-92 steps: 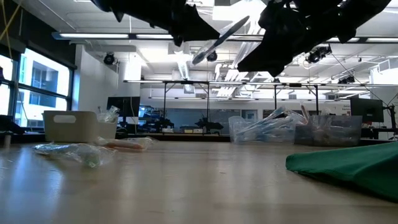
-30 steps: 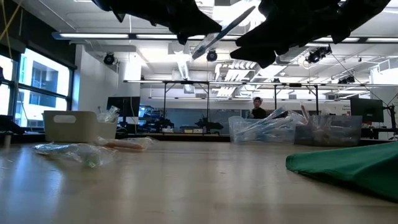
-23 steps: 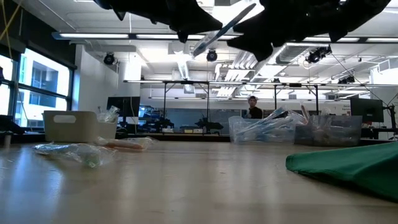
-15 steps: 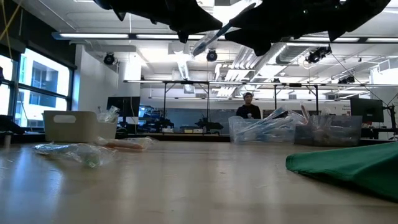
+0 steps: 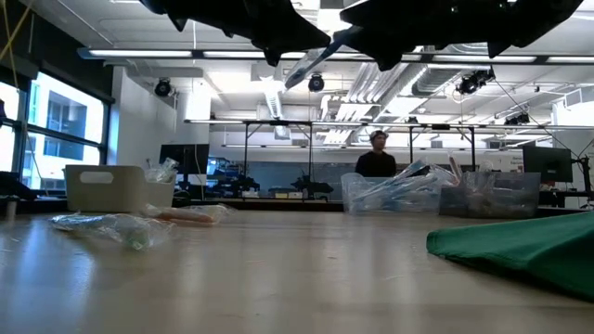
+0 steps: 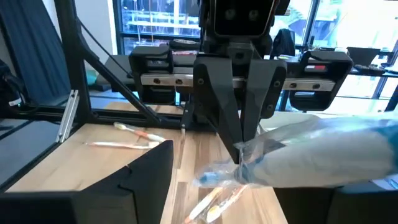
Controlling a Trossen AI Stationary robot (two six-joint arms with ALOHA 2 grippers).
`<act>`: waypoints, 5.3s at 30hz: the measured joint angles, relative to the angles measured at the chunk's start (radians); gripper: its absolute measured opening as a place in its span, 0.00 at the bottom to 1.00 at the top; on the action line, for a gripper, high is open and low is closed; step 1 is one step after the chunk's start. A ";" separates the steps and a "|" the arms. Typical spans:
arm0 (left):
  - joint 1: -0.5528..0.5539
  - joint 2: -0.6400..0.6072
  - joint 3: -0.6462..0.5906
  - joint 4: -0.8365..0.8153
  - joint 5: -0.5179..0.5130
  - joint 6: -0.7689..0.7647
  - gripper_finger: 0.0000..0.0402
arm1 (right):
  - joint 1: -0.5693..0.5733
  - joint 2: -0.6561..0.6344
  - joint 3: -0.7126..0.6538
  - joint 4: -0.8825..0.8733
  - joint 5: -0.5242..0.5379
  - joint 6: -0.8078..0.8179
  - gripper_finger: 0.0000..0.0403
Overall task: Pick & Place Toothbrushes
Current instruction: Put the blue toothbrush into the transparent bin
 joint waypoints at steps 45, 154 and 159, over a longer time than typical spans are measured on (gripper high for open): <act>0.000 0.000 0.000 -0.005 -0.050 -0.056 0.18 | 0.000 0.000 0.000 -0.083 0.098 -0.013 0.04; 0.000 -0.851 -0.666 -0.031 -0.183 -0.100 0.05 | -0.500 -0.103 0.001 -0.507 0.361 0.348 0.04; 0.000 -0.851 -0.666 -0.031 -0.184 -0.100 0.05 | -0.553 0.012 0.000 -0.420 0.289 0.385 0.04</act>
